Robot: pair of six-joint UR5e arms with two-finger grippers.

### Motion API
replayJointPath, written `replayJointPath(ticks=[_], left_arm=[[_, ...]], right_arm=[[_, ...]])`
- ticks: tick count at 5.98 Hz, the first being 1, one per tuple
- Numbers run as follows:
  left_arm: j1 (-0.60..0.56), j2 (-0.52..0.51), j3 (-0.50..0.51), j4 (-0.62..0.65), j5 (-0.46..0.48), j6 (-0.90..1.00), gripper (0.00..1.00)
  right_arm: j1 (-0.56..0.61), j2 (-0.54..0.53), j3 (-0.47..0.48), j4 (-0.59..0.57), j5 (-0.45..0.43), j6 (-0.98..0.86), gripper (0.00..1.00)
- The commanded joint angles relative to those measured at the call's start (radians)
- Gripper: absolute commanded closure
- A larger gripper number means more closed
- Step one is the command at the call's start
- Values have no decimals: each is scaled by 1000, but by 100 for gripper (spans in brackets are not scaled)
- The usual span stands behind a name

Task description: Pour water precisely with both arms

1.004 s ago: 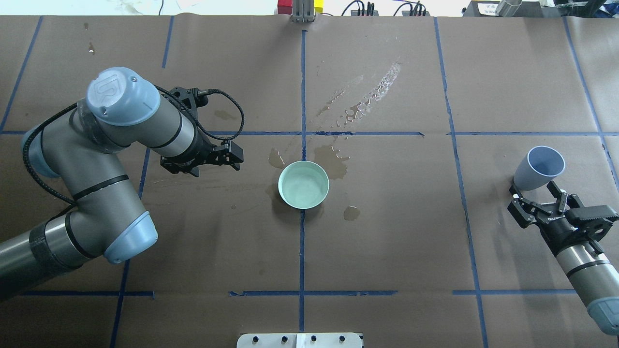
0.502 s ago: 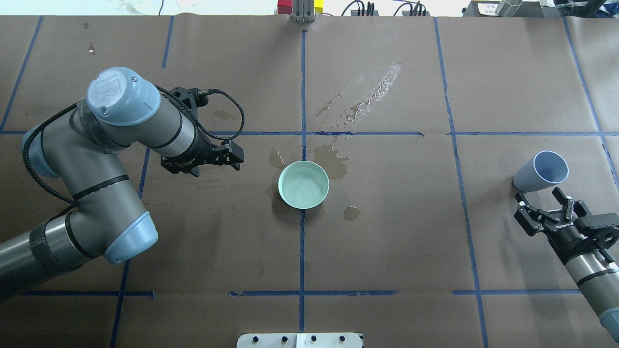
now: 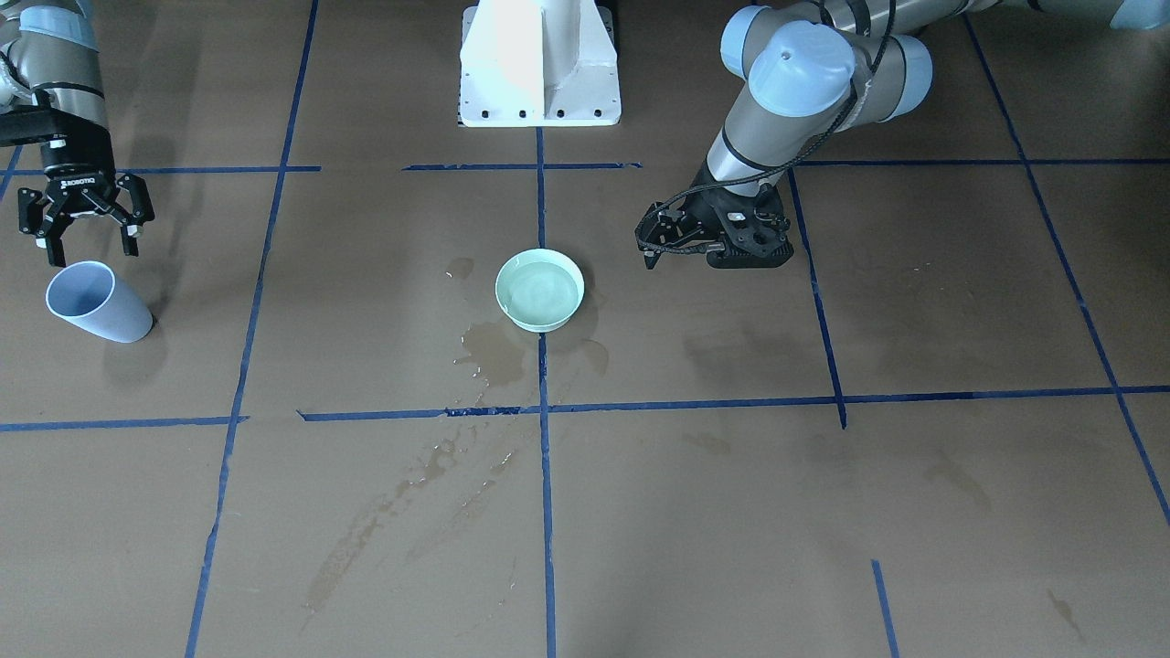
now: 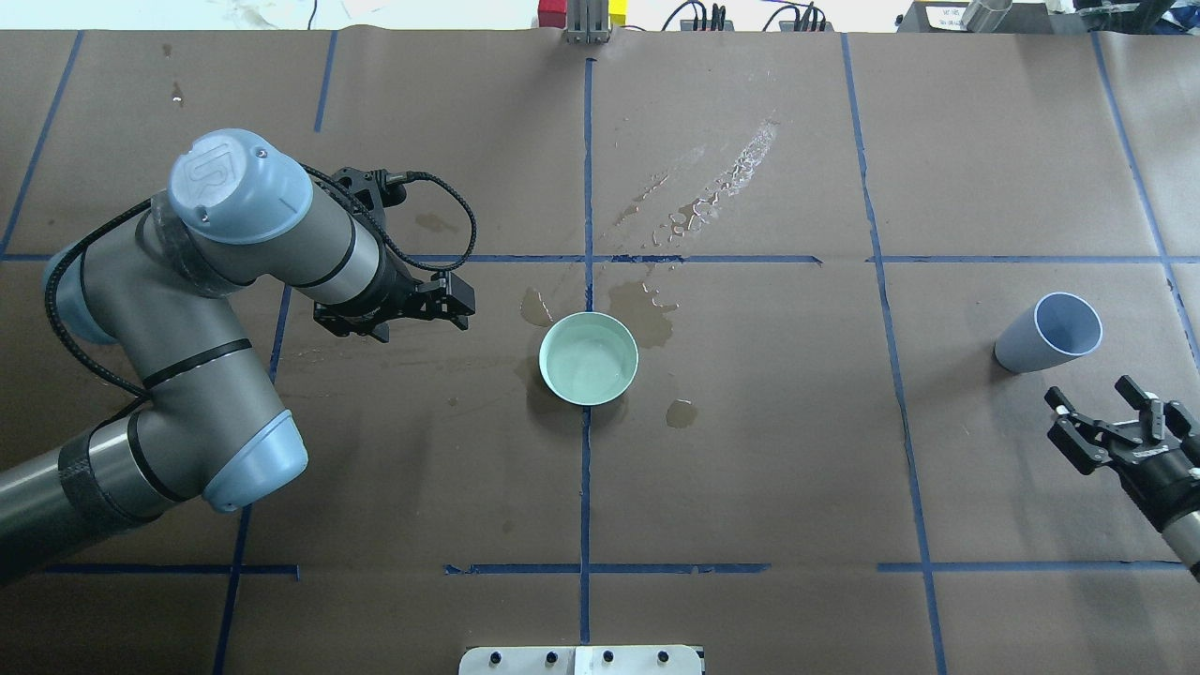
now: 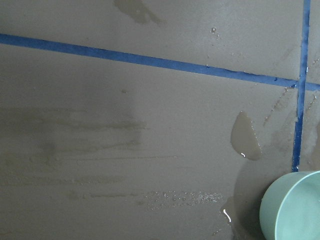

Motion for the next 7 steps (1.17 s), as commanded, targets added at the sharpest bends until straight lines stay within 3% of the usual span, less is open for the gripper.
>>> replayJointPath(ticks=[1, 3, 4, 6, 7], left_arm=[[0, -1, -2, 0, 0, 0, 0], [0, 1, -2, 0, 2, 0, 0], [0, 1, -2, 0, 2, -2, 0], [0, 1, -4, 0, 2, -2, 0], [0, 1, -5, 0, 3, -2, 0]], right_arm=[[-1, -70, -32, 117, 59, -22, 0], [7, -100, -74, 275, 138, -135, 0], [75, -107, -84, 280, 233, -137, 0], [444, -97, -113, 273, 663, -245, 0], [685, -72, -111, 223, 941, -310, 0]])
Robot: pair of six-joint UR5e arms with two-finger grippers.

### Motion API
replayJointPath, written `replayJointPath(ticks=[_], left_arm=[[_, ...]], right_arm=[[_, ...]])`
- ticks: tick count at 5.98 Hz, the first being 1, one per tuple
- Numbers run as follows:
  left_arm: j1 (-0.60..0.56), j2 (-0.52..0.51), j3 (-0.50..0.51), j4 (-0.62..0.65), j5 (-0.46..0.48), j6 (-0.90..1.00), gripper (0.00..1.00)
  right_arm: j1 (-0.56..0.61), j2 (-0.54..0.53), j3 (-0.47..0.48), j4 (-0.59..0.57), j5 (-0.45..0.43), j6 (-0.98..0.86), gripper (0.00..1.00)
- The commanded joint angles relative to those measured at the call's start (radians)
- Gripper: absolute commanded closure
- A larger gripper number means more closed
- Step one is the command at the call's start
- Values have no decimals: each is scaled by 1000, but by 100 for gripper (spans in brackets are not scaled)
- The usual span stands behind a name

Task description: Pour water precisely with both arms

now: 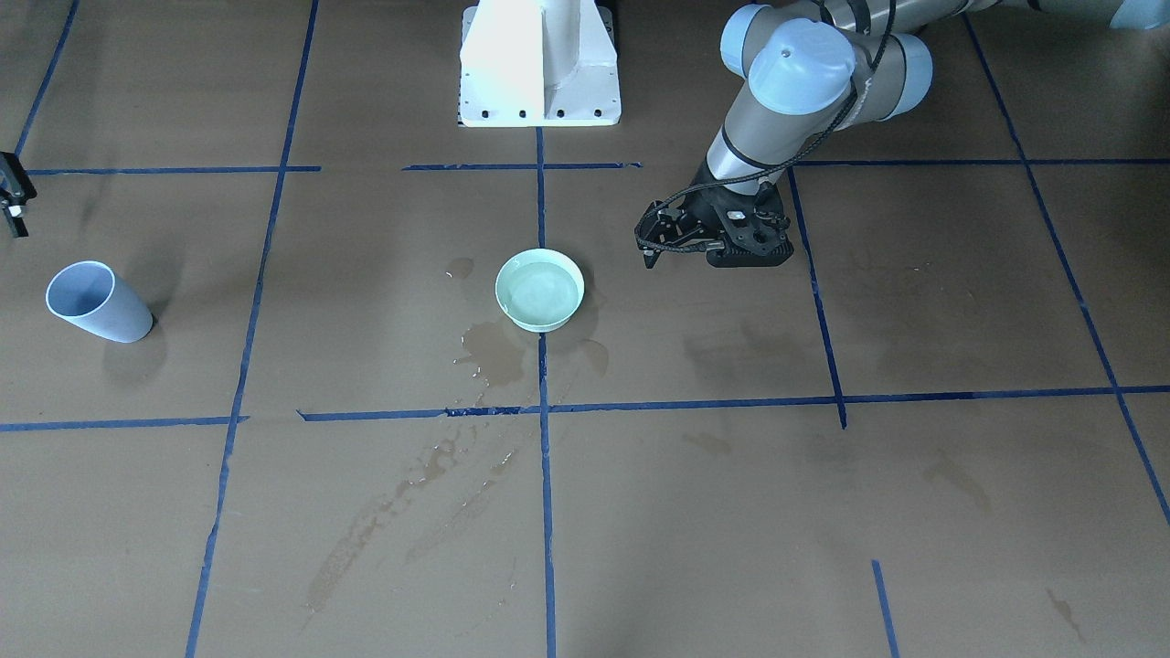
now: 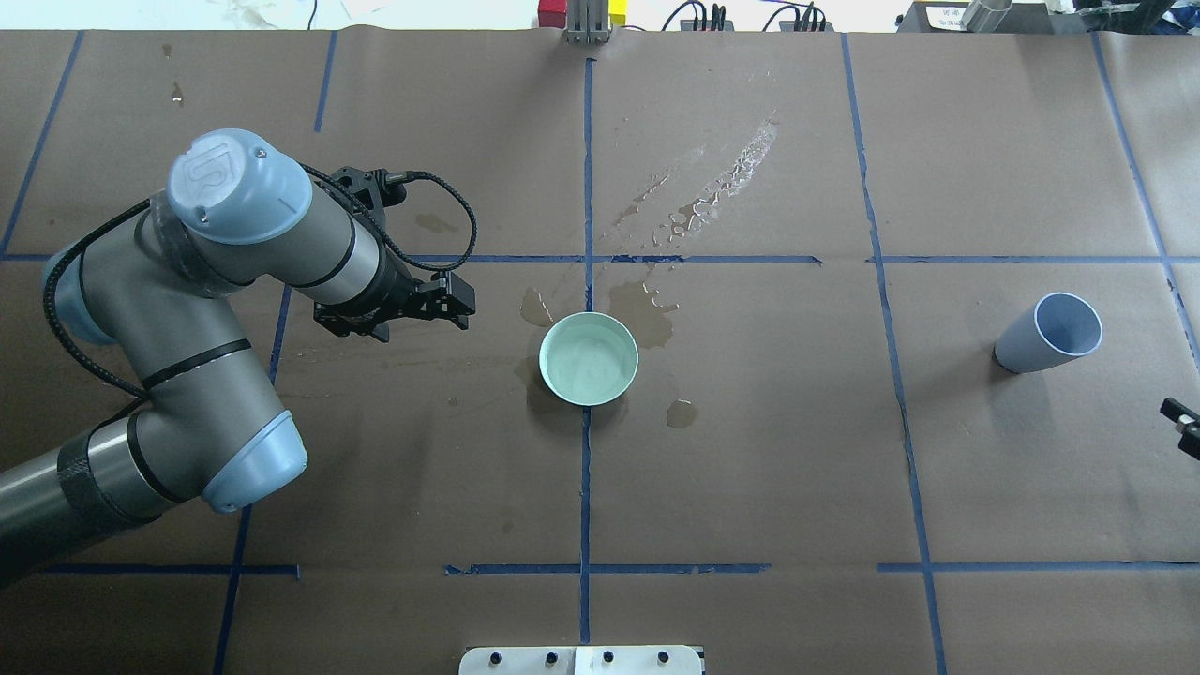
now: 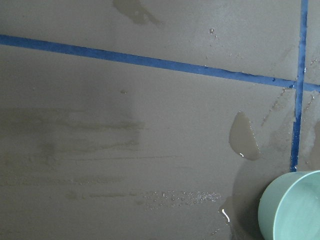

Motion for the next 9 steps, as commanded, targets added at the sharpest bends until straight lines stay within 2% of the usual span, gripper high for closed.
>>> replayJointPath(ticks=[1, 2, 3, 4, 6, 7, 9], left_arm=[[0, -2, -3, 0, 1, -2, 0], [3, -6, -4, 0, 3, -11, 0], [6, -8, -4, 0, 4, -20, 0], [9, -9, -4, 2, 19, -21, 0], [12, -11, -3, 2, 32, -22, 0], [12, -11, -4, 2, 33, -22, 0], [12, -11, -4, 2, 33, -22, 0]], right_arm=[[459, 55, -3, -104, 512, -142, 0], [693, 100, 1, -221, 772, -244, 0], [873, 143, 5, -361, 979, -377, 0], [972, 155, 13, -500, 1093, -496, 0], [985, 168, 14, -638, 1241, -514, 0], [984, 168, 68, -767, 1261, -529, 1], [990, 175, 131, -948, 1220, -610, 1]])
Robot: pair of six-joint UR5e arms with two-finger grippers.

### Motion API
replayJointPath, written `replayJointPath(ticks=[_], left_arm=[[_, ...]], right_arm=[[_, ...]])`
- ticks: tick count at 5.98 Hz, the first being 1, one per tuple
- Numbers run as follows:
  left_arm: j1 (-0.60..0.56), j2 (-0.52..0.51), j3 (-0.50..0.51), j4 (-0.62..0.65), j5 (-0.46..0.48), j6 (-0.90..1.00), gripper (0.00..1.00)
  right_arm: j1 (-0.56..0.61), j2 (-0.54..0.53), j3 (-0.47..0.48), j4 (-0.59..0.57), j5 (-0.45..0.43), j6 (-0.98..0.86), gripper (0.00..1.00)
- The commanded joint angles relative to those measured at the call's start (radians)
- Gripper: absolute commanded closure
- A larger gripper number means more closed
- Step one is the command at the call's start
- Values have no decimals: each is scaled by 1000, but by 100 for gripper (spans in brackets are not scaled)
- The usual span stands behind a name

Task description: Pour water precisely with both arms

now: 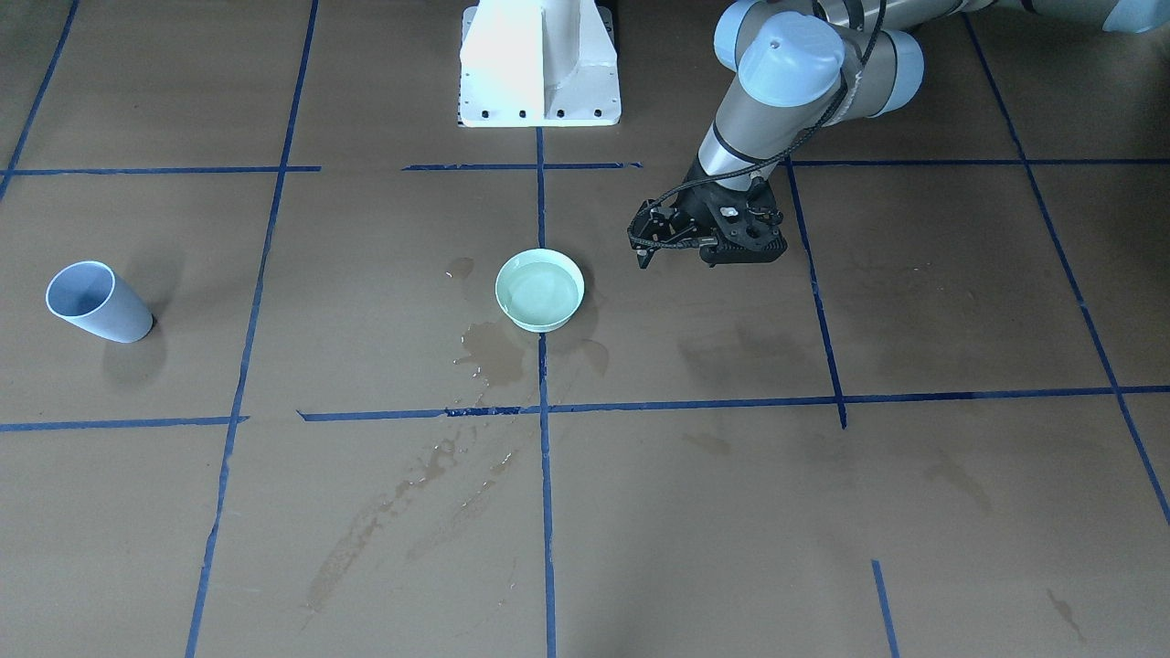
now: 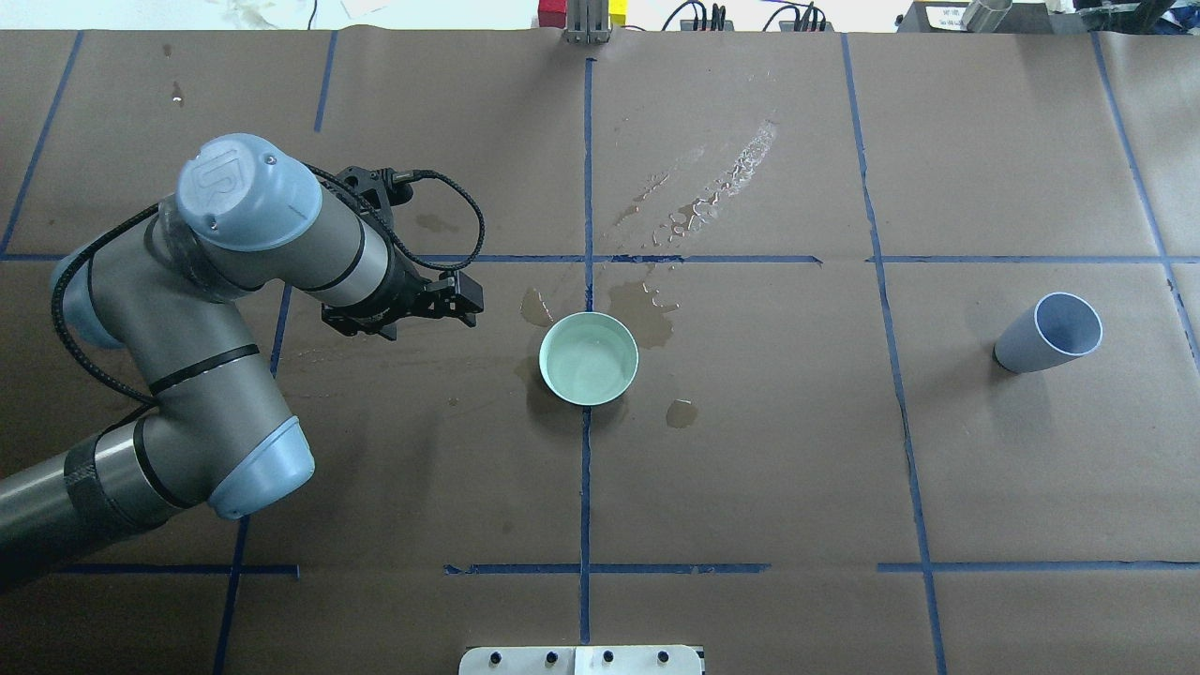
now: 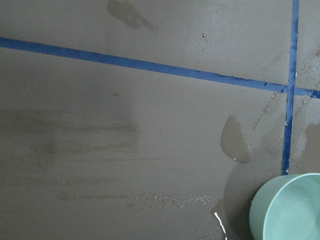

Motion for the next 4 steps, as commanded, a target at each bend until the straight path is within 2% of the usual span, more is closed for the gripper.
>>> replayJointPath(ticks=[1, 2, 3, 4], left_arm=[[0, 0, 0, 0, 0, 0, 0], [0, 0, 0, 0, 0, 0, 0], [2, -2, 0, 0, 0, 0, 0], [11, -11, 1, 0, 2, -5, 0]], right_arm=[[12, 7, 141, -308, -68, -160, 1], [84, 34, 250, -583, -71, -341, 0], [128, 46, 289, -805, -68, -485, 0], [142, 71, 296, -944, -74, -524, 0]])
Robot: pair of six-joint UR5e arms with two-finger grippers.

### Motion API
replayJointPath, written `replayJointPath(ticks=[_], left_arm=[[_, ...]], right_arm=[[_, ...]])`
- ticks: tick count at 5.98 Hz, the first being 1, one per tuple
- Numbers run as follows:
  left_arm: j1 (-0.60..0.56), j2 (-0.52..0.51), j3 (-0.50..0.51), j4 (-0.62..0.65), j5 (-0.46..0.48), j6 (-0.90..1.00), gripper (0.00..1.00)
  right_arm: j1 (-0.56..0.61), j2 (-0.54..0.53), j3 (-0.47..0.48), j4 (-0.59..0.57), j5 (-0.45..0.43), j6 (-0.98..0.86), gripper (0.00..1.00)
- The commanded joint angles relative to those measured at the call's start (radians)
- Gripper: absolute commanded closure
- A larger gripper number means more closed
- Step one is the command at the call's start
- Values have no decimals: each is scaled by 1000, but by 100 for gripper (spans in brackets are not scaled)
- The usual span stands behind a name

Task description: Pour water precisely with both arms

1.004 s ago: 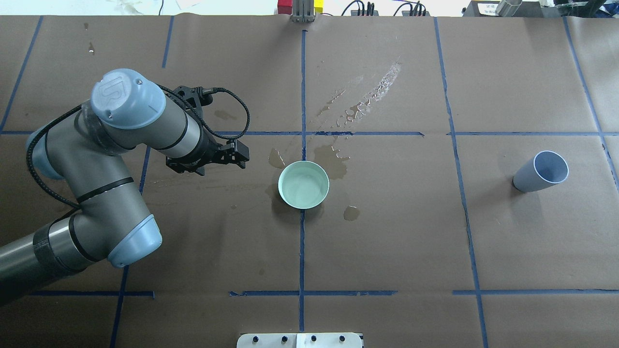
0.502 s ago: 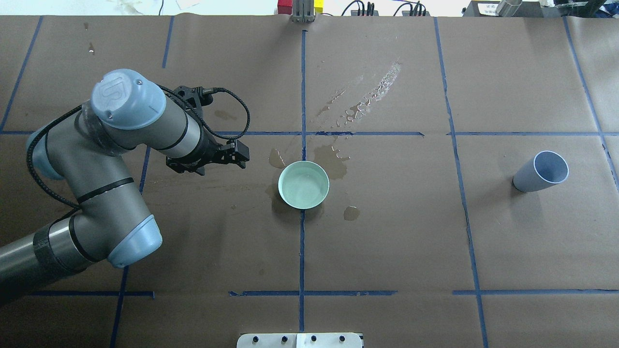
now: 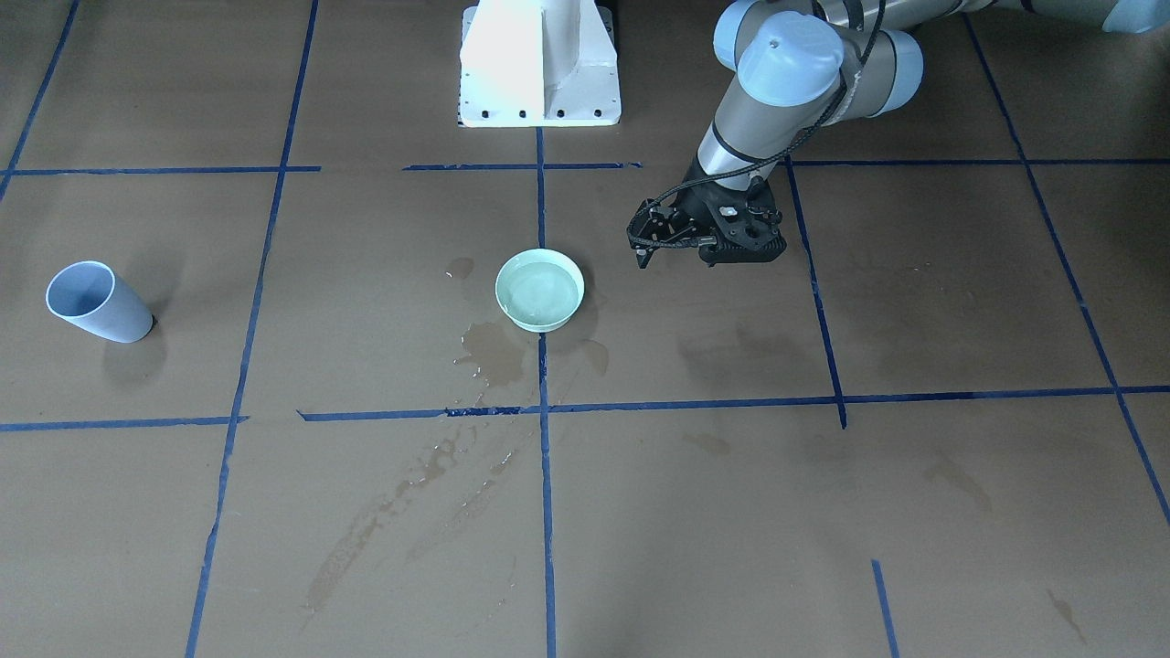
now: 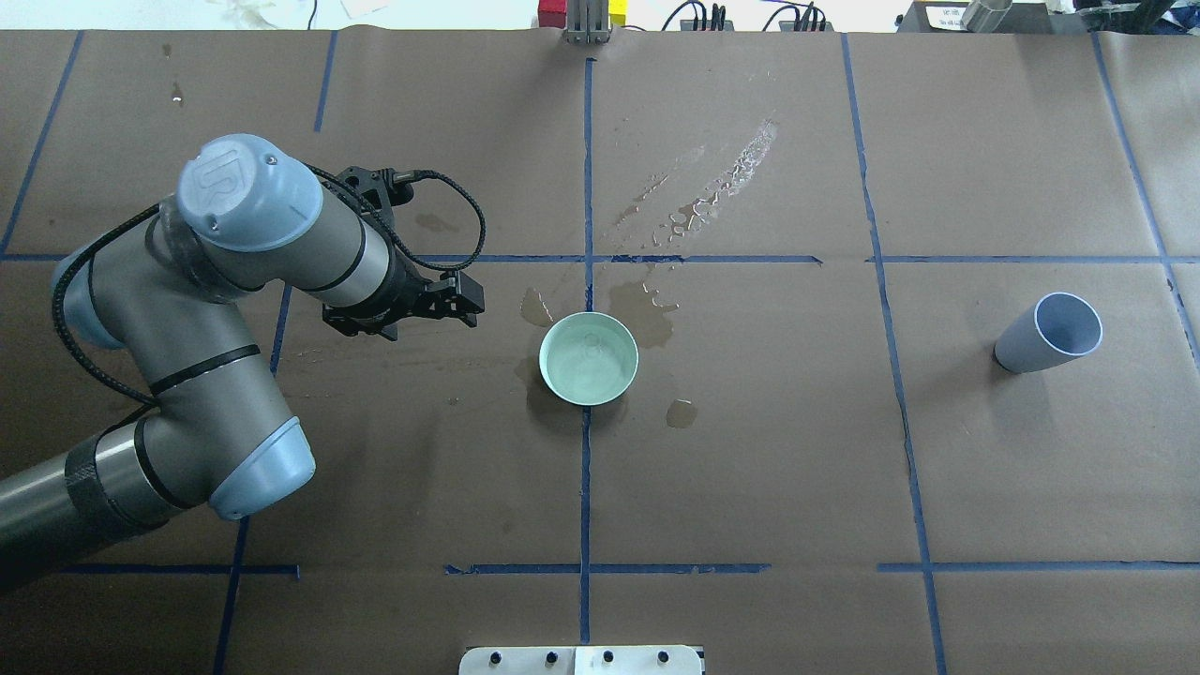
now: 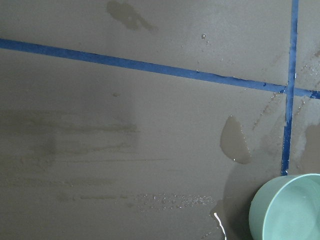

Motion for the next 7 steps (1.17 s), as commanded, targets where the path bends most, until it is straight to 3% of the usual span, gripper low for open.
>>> replayJointPath(ticks=[1, 4, 7], left_arm=[[51, -29, 19, -2, 60, -34, 0], [163, -179, 163, -8, 180, -233, 0], [178, -209, 280, -118, 210, -317, 3]], right_arm=[[22, 2, 9, -184, -5, -73, 0], [20, -7, 7, -175, 4, -59, 0], [20, -9, 6, -173, 4, -59, 0]])
